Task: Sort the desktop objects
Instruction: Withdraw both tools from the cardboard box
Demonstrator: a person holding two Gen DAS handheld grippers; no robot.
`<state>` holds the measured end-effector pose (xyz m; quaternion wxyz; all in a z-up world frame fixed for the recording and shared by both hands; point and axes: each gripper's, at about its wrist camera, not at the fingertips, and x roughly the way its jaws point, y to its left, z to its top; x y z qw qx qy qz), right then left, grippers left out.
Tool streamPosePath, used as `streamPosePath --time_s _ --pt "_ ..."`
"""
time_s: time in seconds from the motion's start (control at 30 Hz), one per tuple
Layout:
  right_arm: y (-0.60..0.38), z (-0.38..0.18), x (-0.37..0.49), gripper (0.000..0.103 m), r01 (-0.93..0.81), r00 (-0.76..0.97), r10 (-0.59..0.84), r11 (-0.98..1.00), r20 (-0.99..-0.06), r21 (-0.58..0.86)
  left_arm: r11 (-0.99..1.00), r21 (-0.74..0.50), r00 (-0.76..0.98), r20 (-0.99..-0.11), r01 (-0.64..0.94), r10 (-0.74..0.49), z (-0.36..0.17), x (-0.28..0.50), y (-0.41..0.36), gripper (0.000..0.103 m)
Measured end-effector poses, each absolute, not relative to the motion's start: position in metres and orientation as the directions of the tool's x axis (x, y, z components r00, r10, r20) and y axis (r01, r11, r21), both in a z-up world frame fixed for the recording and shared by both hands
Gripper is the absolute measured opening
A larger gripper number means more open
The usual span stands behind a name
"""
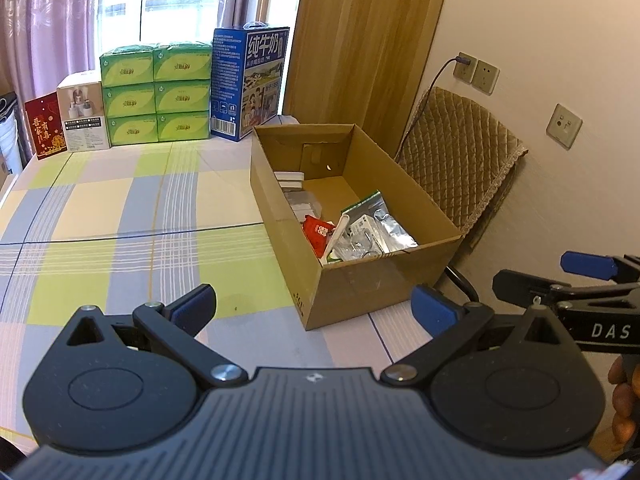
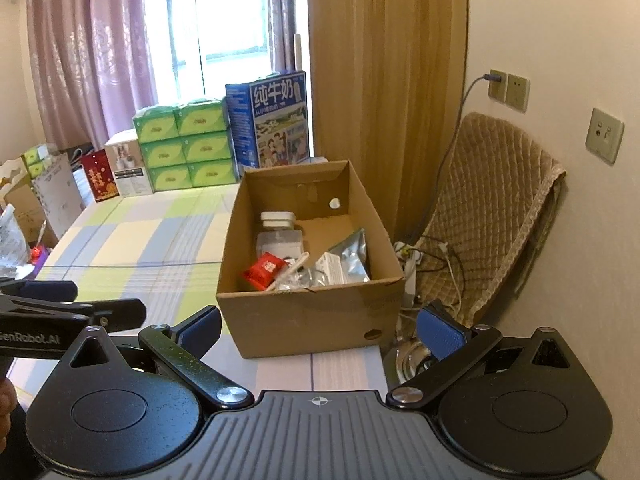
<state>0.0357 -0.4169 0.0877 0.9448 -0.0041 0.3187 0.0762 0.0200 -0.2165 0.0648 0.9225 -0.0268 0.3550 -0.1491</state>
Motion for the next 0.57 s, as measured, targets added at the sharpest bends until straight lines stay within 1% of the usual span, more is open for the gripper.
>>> streamPosePath --time_s 0.57 --pt "-0.4206 0.0826 0.0308 0.101 -0.137 0.783 0.131 0.99 -0.608 0.038 0.952 -0.148 0.699 -0.65 0.268 -0.298 0.0605 0.0171 -0.2179 0.102"
